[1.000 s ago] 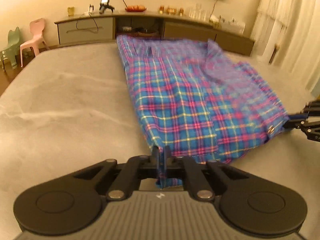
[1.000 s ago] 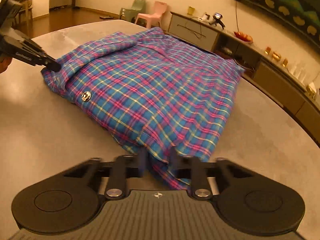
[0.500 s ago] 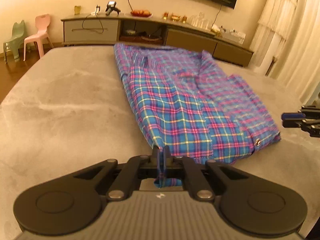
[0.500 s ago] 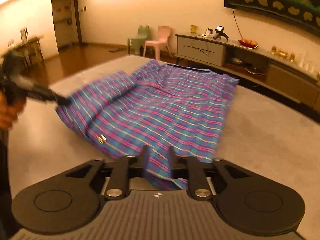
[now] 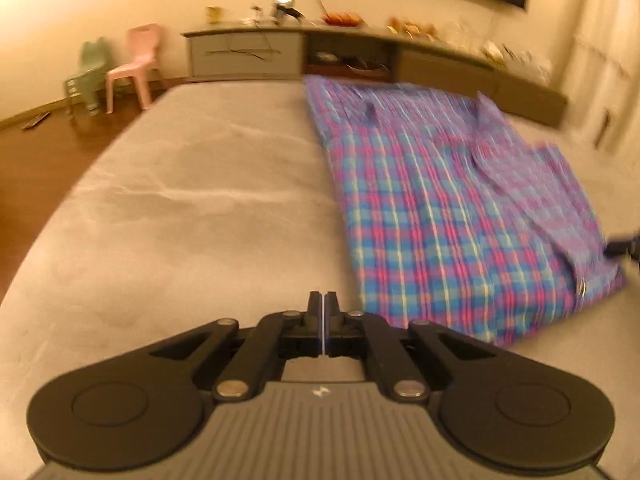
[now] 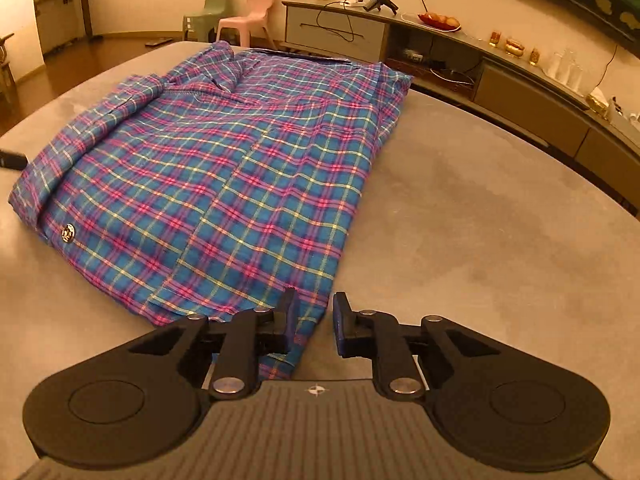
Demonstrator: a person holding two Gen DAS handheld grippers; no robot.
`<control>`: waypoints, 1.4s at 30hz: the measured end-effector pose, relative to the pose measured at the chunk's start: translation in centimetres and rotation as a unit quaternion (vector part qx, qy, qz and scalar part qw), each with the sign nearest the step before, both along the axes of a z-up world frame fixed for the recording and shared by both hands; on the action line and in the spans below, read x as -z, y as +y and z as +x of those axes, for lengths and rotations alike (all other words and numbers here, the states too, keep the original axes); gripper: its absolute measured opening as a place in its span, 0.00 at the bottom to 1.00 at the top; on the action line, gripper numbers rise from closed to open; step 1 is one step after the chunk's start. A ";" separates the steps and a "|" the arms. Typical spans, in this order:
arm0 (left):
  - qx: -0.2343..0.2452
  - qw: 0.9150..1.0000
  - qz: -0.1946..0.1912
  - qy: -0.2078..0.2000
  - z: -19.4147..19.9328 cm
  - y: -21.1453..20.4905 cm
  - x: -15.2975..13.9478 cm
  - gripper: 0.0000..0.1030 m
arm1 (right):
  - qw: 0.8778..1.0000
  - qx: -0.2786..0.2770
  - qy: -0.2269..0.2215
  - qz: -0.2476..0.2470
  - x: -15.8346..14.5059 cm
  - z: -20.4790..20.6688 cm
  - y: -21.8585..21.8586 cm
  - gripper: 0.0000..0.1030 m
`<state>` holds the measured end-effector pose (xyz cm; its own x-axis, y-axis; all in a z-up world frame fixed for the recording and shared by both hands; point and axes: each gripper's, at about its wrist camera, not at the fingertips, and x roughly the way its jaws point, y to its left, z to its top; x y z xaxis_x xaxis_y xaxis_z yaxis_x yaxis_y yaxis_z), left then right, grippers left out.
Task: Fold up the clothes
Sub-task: 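Fold the shirt over with both grippers and release it onto the table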
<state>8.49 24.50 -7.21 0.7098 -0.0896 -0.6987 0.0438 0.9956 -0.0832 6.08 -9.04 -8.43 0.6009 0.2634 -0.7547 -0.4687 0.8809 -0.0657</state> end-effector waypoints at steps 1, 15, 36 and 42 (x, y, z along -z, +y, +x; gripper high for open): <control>0.012 1.000 -0.008 -0.015 -0.2 -0.4 -0.7 0.15 | 1.000 0.011 -0.008 -0.016 -0.6 -0.4 -0.3 0.18; 0.057 0.995 0.085 0.000 1.3 -4.4 3.6 0.09 | 0.991 -0.112 -0.064 -0.034 0.3 0.0 16.0 0.38; 0.126 0.990 0.041 -0.038 2.1 -6.0 2.0 0.18 | 0.980 0.046 -0.151 -0.125 -0.8 6.0 13.0 0.51; 0.106 0.994 0.026 -0.002 2.8 -4.4 2.8 0.19 | 0.957 0.041 -0.192 -0.214 0.9 6.5 12.9 0.64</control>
